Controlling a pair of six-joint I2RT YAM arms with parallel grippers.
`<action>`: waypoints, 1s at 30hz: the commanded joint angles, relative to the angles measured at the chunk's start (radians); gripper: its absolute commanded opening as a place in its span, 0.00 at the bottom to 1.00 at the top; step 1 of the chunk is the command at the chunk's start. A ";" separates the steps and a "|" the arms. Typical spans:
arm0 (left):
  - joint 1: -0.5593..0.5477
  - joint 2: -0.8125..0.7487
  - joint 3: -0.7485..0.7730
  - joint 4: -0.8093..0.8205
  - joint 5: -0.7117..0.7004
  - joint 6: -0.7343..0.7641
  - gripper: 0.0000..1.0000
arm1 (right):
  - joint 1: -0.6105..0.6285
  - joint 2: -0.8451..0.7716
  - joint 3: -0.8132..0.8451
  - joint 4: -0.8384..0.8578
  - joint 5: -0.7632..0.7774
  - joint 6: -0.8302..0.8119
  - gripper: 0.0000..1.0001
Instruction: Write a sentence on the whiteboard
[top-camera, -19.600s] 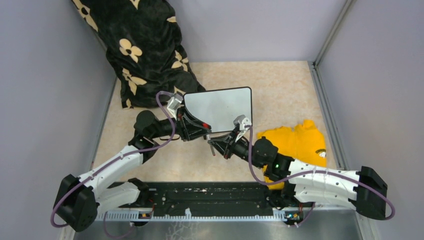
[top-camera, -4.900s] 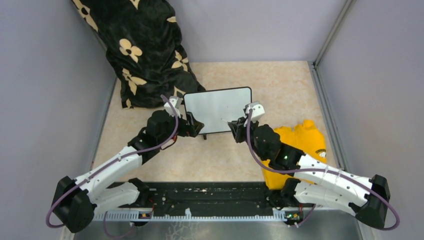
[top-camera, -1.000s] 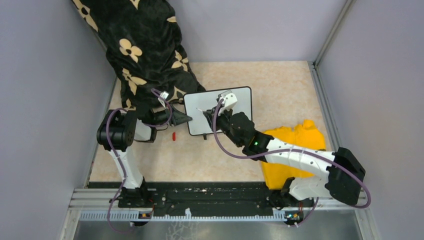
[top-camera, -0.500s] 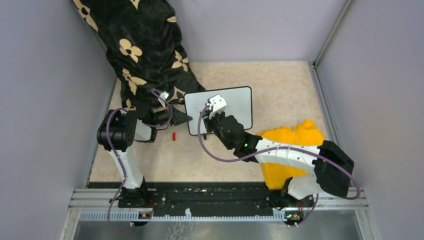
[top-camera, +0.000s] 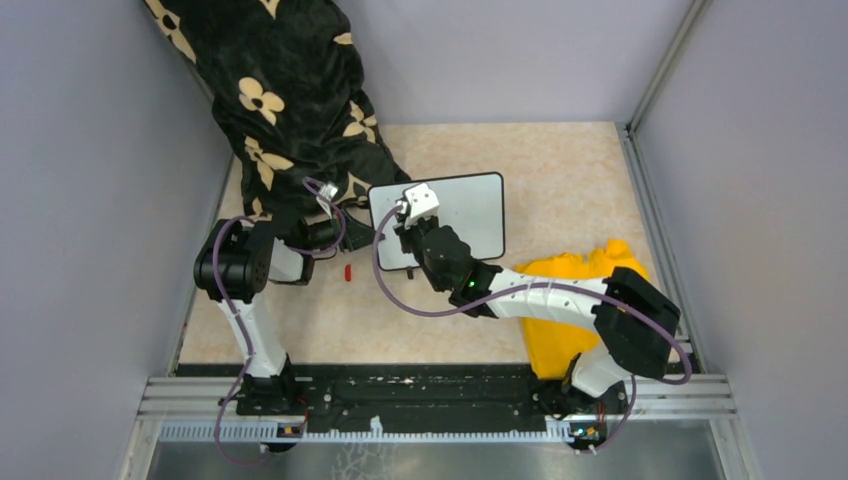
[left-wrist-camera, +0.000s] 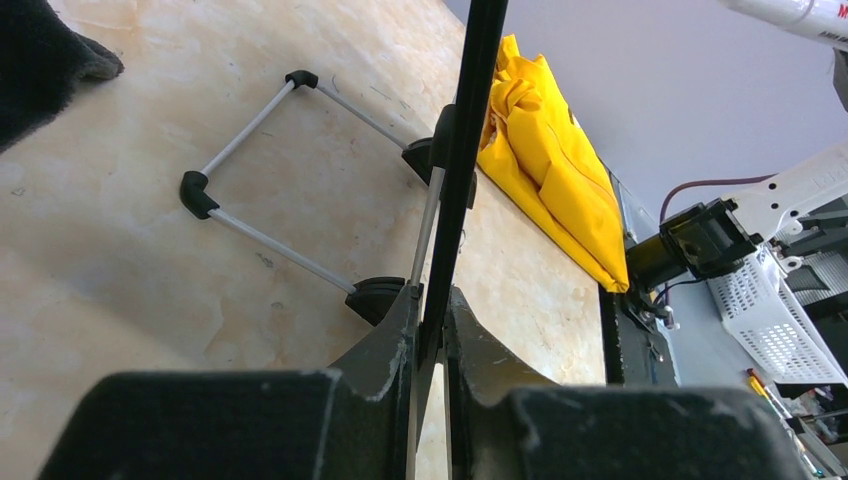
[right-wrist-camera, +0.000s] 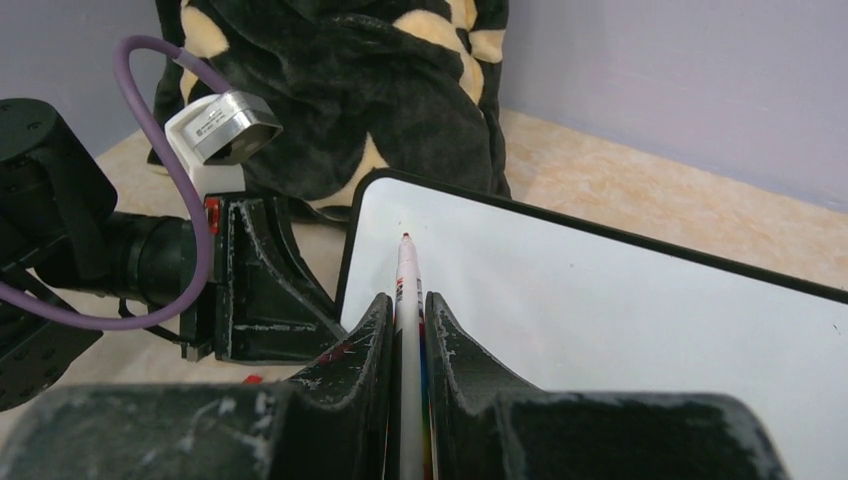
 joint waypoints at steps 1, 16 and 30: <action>0.000 0.017 -0.010 0.006 0.012 0.020 0.00 | 0.004 0.031 0.073 0.067 0.013 -0.018 0.00; 0.005 0.015 -0.013 -0.007 0.003 0.037 0.00 | -0.038 0.030 0.060 0.003 -0.004 0.049 0.00; 0.005 0.014 -0.012 -0.024 0.002 0.049 0.00 | -0.039 0.081 0.095 -0.056 -0.013 0.061 0.00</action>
